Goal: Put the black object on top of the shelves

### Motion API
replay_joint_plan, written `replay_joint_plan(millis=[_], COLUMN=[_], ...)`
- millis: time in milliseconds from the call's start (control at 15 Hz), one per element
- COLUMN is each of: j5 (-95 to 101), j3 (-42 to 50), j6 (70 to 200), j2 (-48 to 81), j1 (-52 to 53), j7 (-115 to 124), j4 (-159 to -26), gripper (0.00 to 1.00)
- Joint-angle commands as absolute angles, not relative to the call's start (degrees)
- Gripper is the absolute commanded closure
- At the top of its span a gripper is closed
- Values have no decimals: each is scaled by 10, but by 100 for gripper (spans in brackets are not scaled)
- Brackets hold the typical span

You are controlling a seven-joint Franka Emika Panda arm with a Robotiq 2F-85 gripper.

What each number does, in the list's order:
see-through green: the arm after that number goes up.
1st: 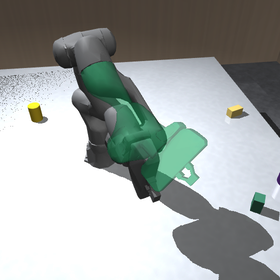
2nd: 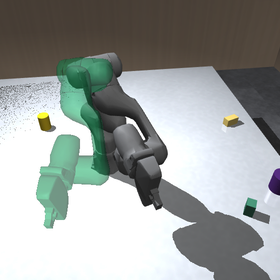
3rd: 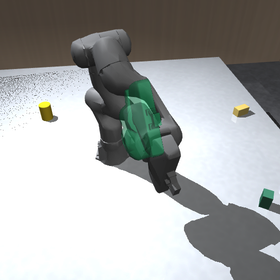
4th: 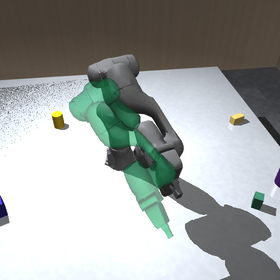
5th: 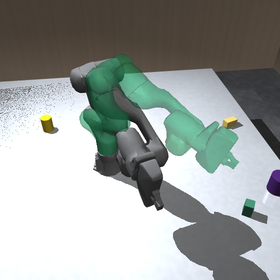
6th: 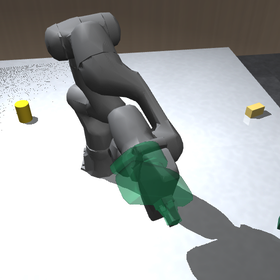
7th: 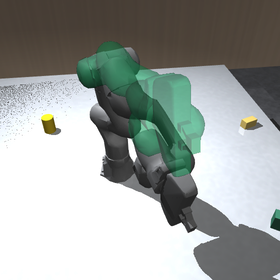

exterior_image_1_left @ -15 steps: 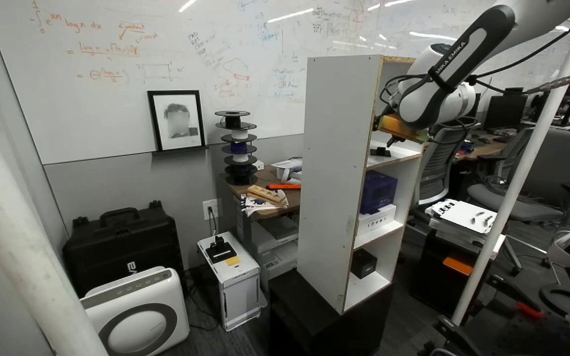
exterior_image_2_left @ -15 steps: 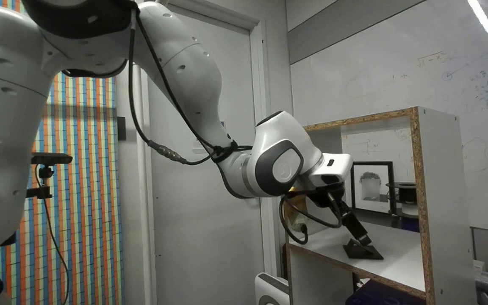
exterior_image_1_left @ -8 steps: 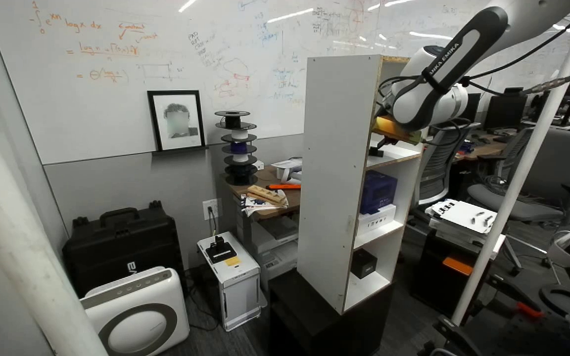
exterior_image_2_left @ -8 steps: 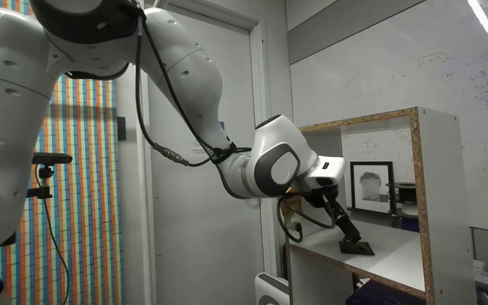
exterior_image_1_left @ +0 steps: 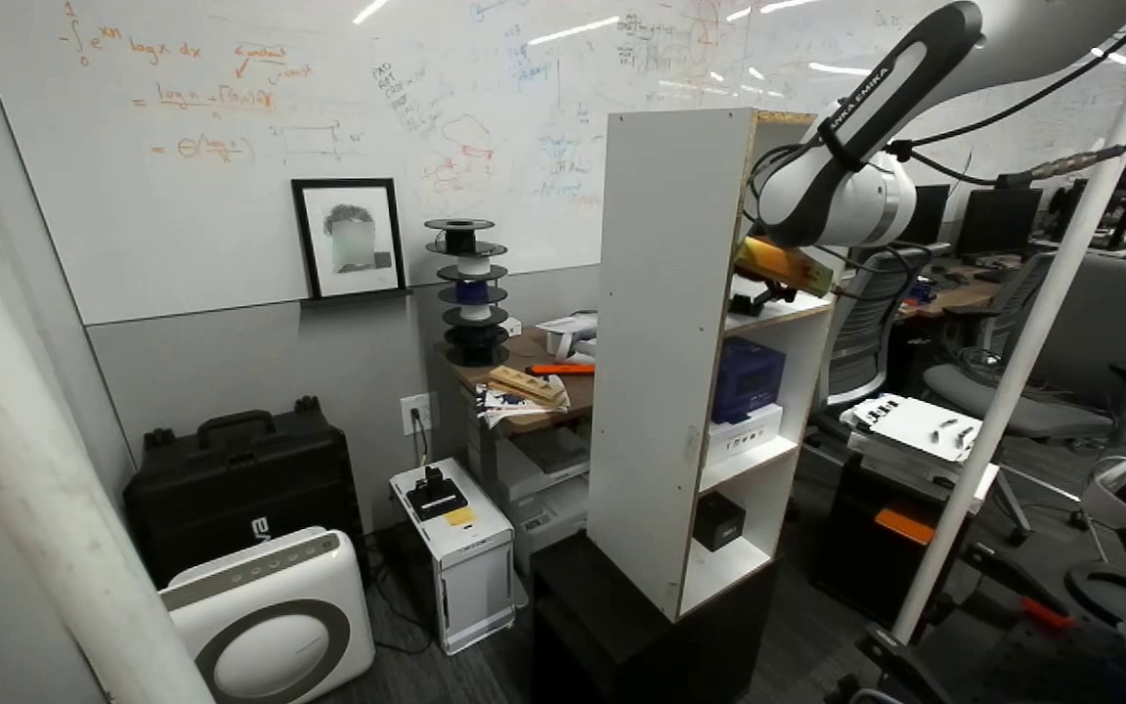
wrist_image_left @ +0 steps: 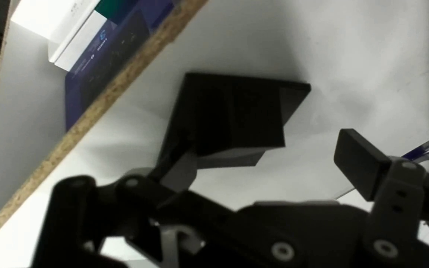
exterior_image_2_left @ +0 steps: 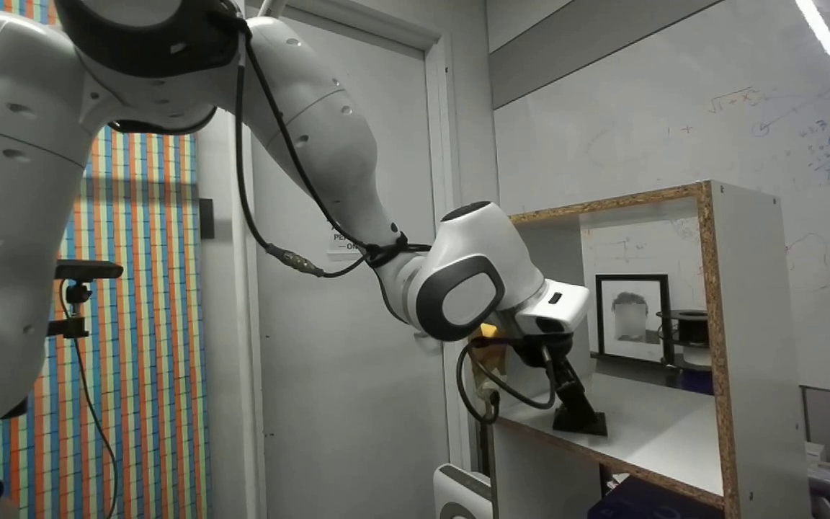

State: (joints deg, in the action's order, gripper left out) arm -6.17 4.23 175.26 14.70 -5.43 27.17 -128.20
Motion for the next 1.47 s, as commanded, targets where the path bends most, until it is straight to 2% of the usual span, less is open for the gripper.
replay_joint_plan(millis=[0,67,133,200,267,600,800,867,1400], j5=[-100,-105,-105,-103,-100,-94,-94,-91,-83], j3=[49,50,55,59,65,81,92,98,122], j6=[1721,1712,1707,1702,1699,1679,1655,1647,1586], j2=[135,134,134,134,131,105,80,70,-21], j1=[-55,-57,-57,-56,-56,-59,-68,-71,-101], j7=[227,220,216,212,209,198,189,187,169], j4=[-1287,-1285,-1284,-1284,-1285,-1295,-1303,-1305,-1331], gripper=[0,1,26,28,35,73,82,80,80])
